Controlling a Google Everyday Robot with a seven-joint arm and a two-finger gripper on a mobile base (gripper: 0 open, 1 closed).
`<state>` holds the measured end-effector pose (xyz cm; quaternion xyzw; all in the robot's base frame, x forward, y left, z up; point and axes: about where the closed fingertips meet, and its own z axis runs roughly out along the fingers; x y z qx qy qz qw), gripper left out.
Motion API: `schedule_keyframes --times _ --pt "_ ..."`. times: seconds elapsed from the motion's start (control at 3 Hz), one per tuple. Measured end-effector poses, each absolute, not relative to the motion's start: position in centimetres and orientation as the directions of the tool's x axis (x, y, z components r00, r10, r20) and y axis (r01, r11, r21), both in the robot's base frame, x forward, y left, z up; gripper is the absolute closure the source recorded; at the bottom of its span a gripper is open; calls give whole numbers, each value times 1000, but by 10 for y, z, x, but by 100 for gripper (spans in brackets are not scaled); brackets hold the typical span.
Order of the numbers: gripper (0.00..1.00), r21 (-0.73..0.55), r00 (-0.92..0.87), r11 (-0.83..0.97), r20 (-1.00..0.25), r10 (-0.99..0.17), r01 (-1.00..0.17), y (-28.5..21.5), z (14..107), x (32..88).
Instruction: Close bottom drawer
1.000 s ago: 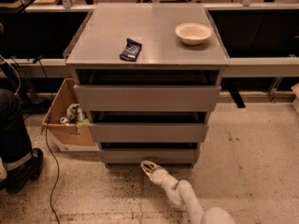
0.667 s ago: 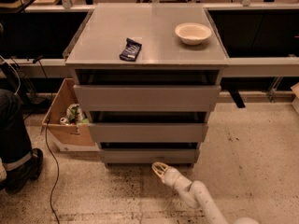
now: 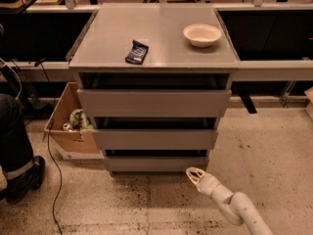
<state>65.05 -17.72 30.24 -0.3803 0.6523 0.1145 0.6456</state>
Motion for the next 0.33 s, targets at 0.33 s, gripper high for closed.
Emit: schedule_keyframes --times 0.33 --pt "84 -332 141 661 -935 -327 -673 -162 326 629"
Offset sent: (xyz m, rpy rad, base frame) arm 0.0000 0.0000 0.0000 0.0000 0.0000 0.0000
